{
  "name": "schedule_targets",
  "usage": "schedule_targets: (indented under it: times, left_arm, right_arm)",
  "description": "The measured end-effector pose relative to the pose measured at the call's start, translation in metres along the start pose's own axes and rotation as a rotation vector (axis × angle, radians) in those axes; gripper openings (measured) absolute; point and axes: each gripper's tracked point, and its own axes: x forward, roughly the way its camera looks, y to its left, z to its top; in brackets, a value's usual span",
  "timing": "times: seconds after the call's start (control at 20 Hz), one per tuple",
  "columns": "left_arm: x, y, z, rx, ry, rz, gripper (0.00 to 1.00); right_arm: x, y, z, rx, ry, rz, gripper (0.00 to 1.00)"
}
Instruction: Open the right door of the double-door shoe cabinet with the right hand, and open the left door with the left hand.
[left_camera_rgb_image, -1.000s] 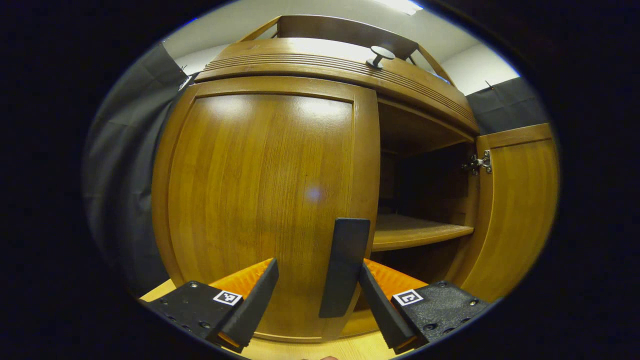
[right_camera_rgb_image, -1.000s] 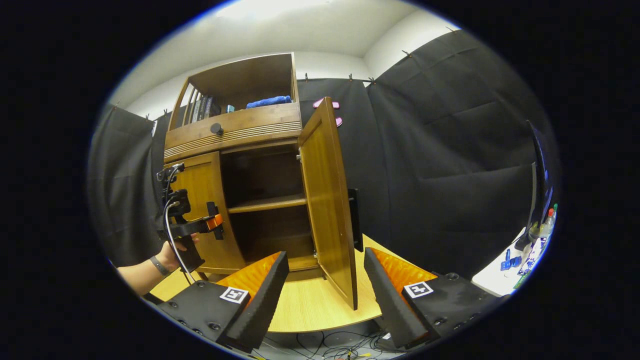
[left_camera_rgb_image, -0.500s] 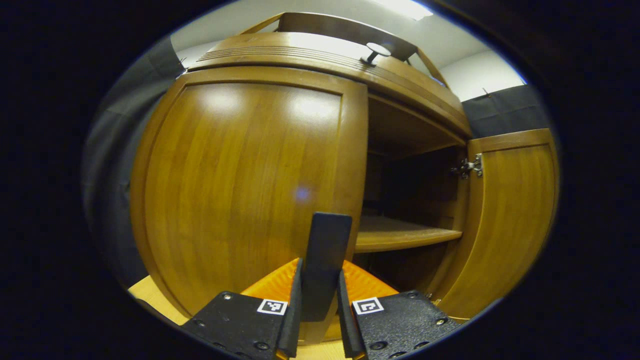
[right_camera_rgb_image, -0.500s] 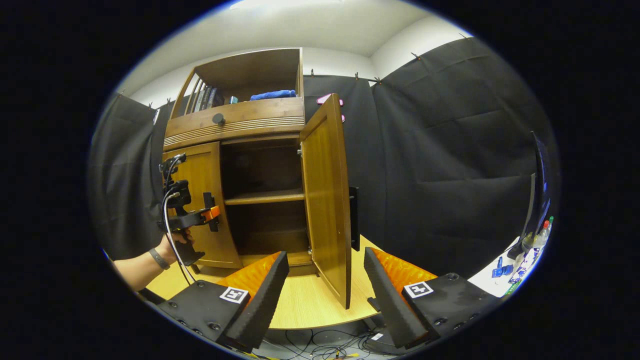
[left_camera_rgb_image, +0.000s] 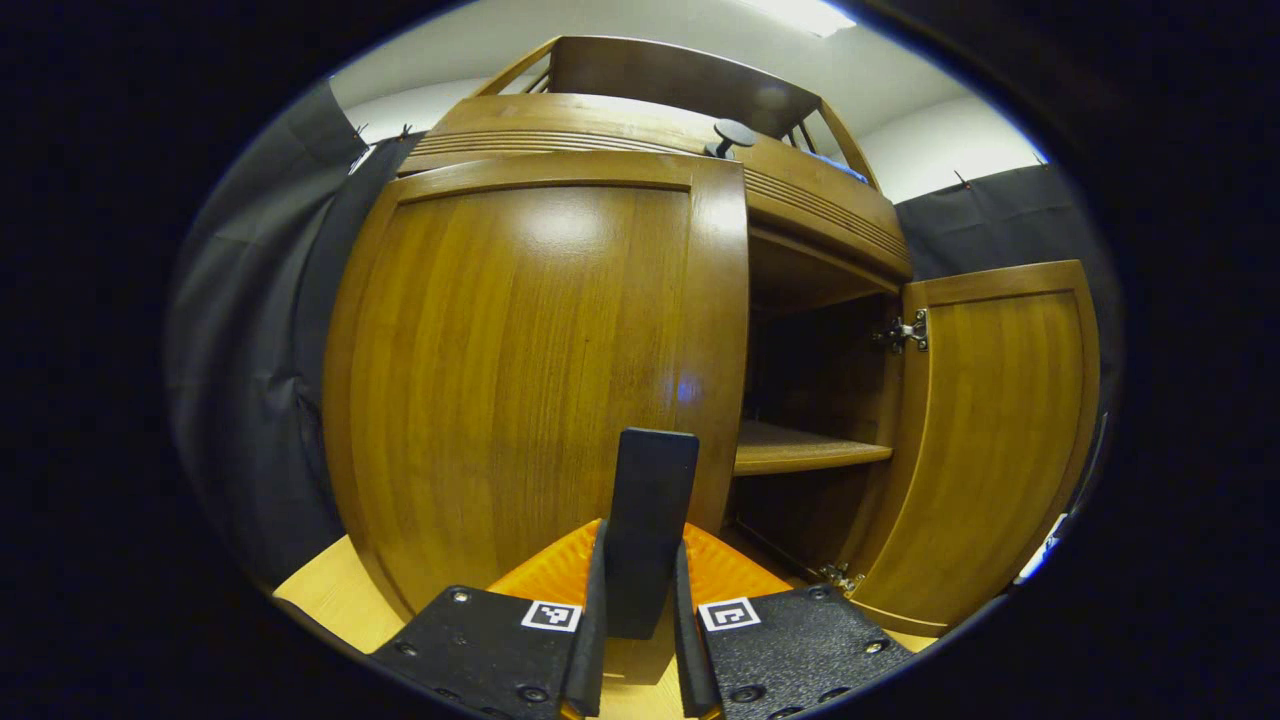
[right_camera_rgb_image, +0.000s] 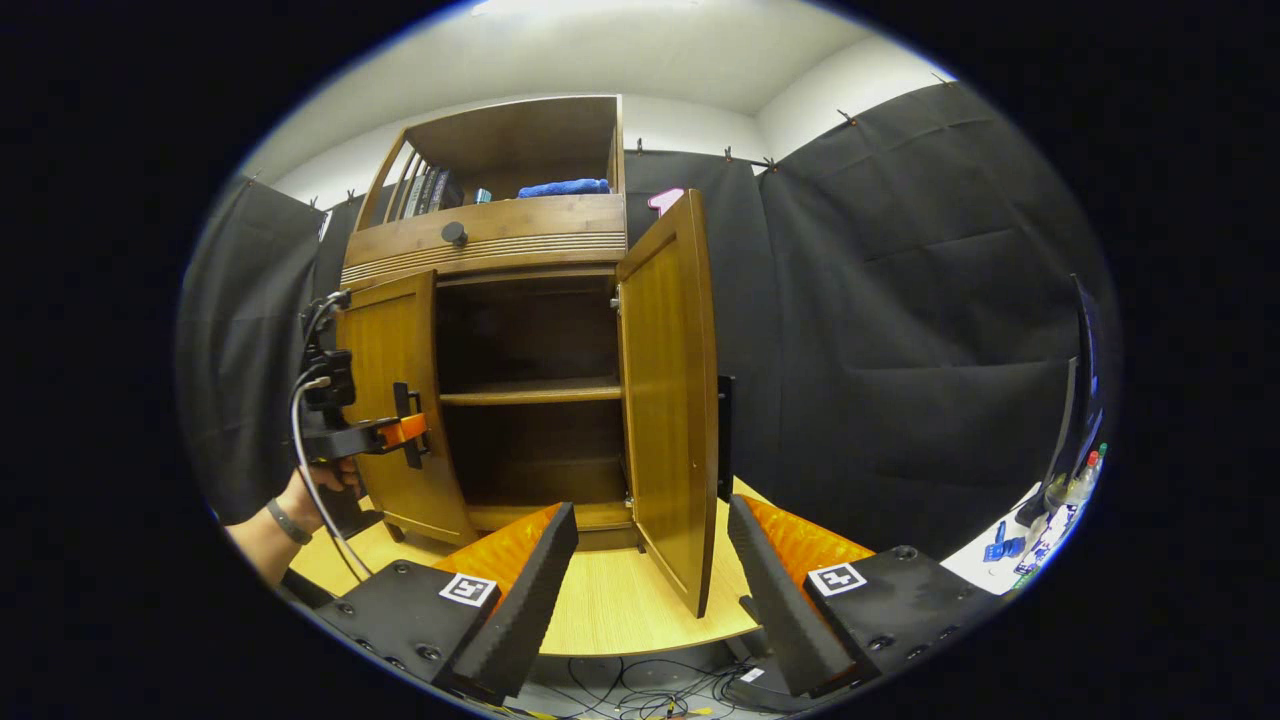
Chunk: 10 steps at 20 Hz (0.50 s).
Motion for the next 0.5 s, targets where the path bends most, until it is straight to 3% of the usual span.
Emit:
schedule_targets:
  times: [0.25,0.5]
  left_arm:
    - [-0.054,0.021,0.008,-0.025,-0.004,0.037,0.29]
    - [-0.105,0.054,0.015,-0.016,-0.016,0.131,0.29]
  right_arm:
    - [-0.002,-0.001,-0.001,0.004,0.002,-0.003,0.98]
    - [0.007,0.011,-0.003,0.017,0.010,0.041,0.98]
